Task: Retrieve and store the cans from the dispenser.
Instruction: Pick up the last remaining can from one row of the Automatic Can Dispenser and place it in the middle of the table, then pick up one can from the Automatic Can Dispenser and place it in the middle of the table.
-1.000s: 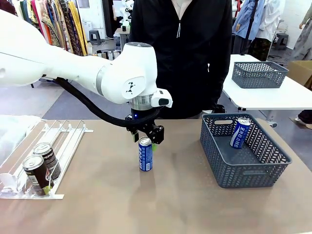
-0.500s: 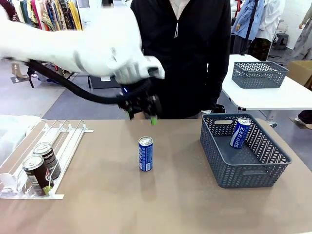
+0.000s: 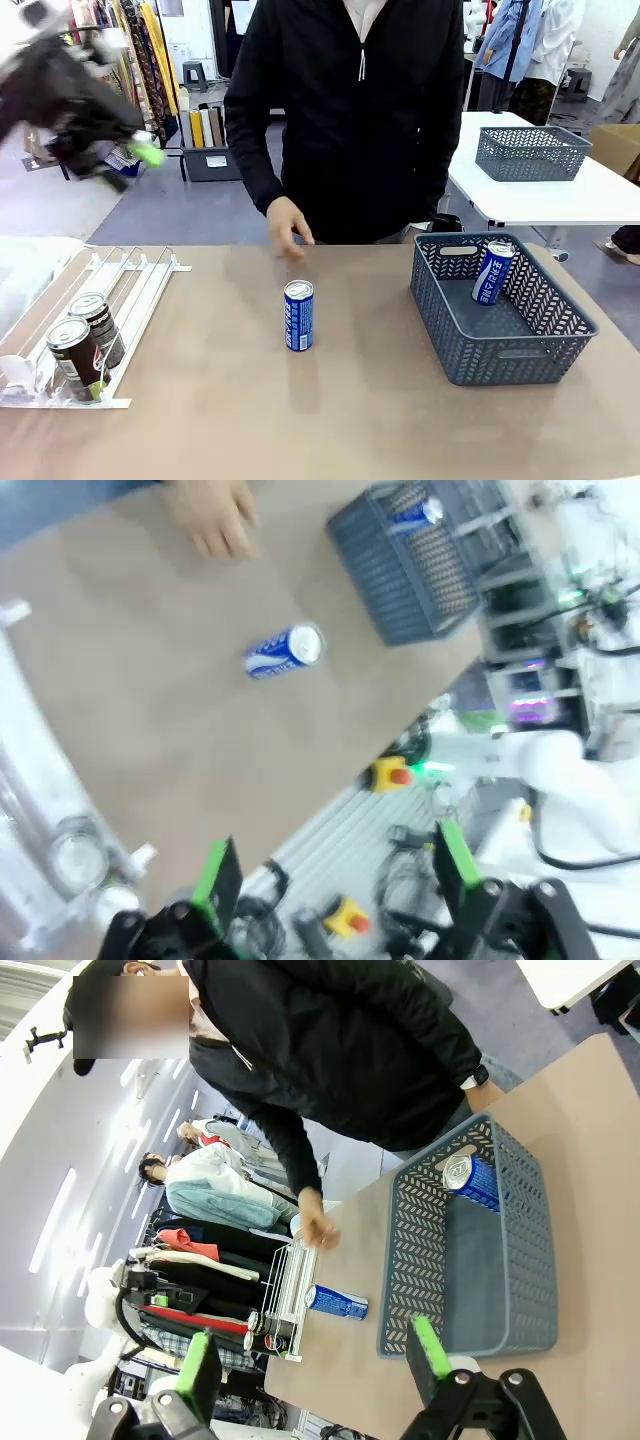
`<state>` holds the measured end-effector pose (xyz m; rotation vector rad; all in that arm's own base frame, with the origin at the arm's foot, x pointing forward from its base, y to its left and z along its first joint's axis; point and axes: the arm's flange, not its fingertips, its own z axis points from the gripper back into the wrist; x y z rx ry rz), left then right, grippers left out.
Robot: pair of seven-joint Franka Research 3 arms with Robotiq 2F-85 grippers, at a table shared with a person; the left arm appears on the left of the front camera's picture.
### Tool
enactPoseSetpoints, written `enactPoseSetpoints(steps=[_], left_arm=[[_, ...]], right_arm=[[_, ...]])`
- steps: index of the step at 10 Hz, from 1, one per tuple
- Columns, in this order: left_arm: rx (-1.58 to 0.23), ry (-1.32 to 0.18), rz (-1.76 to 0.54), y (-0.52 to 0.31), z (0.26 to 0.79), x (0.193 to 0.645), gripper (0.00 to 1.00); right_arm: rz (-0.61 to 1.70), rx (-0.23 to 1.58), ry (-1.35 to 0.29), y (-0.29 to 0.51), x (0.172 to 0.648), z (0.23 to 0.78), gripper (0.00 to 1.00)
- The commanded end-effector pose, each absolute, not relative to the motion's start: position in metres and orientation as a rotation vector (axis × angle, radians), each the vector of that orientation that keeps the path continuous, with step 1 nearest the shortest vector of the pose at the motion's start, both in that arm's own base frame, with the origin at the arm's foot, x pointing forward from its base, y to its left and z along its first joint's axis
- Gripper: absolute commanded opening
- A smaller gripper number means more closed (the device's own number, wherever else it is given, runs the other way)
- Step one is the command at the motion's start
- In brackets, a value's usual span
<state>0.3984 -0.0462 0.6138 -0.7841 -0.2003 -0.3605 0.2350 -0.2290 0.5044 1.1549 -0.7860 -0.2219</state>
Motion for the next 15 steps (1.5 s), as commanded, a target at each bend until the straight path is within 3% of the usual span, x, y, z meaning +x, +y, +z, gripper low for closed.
enactPoseSetpoints(steps=[1, 3, 5, 15], left_arm=[[-1.044, -0.237, -0.145, 0.056, 0.568, 0.393, 1.0], [-1.258, -0.28, 0.03, 0.139, 0.514, 0.363, 1.0], [-1.322, -0.306, 0.132, 0.169, 0.493, 0.351, 1.0], [-1.273, -0.271, 0.117, 0.181, 0.489, 0.34, 1.0]], right_arm=[[-0.202, 1.164, -0.818, -0.229, 0.238, 0.507, 1.0], [-0.202, 1.164, -0.818, -0.229, 0.238, 0.507, 1.0], [-0.202, 1.164, -0.818, -0.229, 0.238, 0.507, 1.0], [-0.202, 1.164, -0.818, -0.229, 0.238, 0.507, 1.0]])
